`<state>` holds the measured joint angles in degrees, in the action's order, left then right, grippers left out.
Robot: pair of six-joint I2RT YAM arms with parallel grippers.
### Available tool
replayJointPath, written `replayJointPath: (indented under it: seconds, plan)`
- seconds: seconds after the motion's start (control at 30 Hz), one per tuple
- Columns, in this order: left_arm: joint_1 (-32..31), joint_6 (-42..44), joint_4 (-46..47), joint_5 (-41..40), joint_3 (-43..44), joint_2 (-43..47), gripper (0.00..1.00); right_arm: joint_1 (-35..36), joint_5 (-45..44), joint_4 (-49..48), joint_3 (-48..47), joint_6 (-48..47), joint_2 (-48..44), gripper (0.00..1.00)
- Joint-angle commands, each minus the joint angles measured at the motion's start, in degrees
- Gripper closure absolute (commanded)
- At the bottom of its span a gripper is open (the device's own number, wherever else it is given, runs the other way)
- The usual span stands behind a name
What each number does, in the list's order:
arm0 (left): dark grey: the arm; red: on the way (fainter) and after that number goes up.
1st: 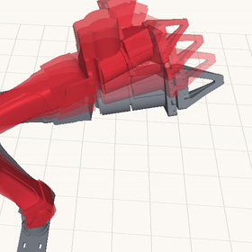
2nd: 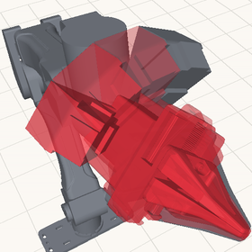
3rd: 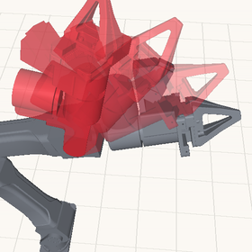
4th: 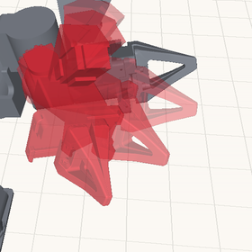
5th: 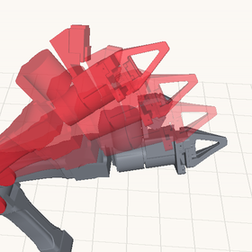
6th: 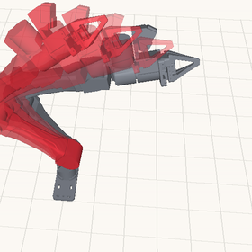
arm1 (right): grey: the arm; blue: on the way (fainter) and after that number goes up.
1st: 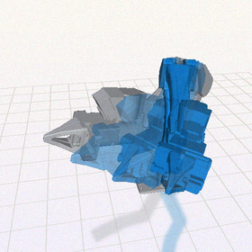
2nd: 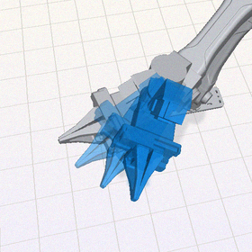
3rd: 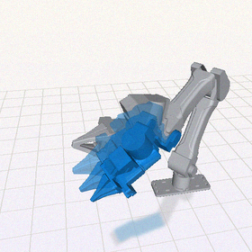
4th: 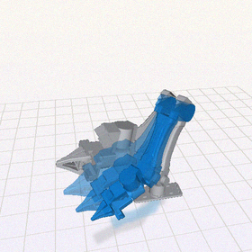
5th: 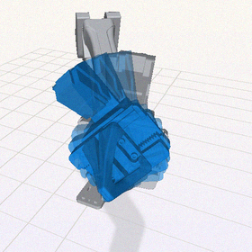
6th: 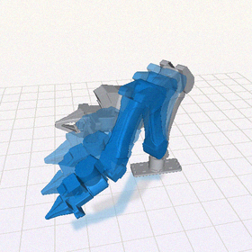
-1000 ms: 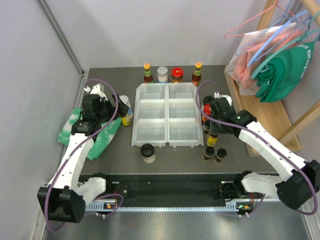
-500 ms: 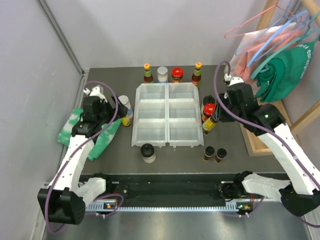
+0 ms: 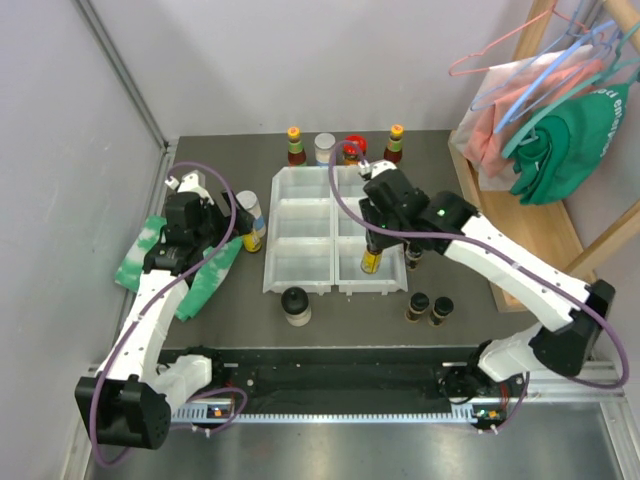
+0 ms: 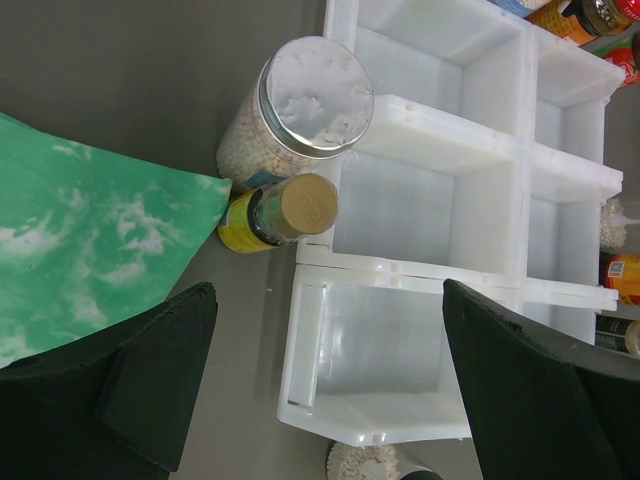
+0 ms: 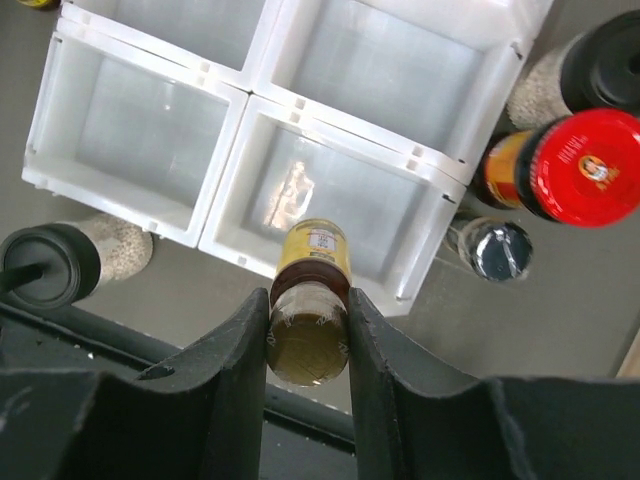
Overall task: Organize the condiment bottles
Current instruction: Place the bottle in the storage box.
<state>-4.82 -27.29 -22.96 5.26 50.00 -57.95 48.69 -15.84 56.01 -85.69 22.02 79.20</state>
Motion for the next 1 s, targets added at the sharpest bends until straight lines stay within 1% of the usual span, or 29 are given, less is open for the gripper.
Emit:
replayJointPath:
  seconds: [0.0, 0.3, 0.5, 0.77, 0.8, 0.87, 0.9, 0.93, 0.97]
  plan:
    - [-0.1, 0.6, 2.6, -1.9, 0.3, 1.4, 0.01, 2.4, -3.3, -7.2, -4.4, -0.9, 3.2, 1.00]
    - [-0.2, 0.7, 2.7, -2.3, 0.1, 1.4, 0.01, 2.7, -3.5, -14.6, -1.2, -1.0, 8.4, 1.00]
    - [-0.1, 1.1, 2.7, -2.4, 0.1, 1.2, 0.01, 2.6, -3.9, -16.2, -0.4, -0.5, 12.5, 1.00]
    - [-0.2, 1.7, 2.5, -1.7, -0.2, 1.0, 0.01, 2.6, -3.8, -18.1, 0.4, 0.0, 16.2, 0.93]
    - [-0.1, 1.7, 2.5, -1.7, -0.3, 0.9, 0.01, 2.6, -3.8, -18.2, 0.5, -0.1, 16.9, 0.89]
    - [-0.1, 2.0, 2.5, -1.4, -0.3, 0.9, 0.01, 2.6, -4.1, -18.3, 0.8, 0.0, 17.5, 0.86]
    - [-0.1, 2.2, 2.7, -0.9, -0.3, 0.9, 0.01, 2.6, -4.3, -18.3, 0.9, 0.1, 17.7, 0.82]
    - [-0.1, 2.5, 2.8, -0.3, -0.4, 0.8, 0.05, 2.6, -4.4, -18.3, 1.0, 0.2, 18.1, 0.80]
    - [-0.1, 2.7, 3.0, 0.2, -0.5, 0.9, 0.06, 2.6, -4.4, -18.1, 1.1, 0.5, 18.3, 0.77]
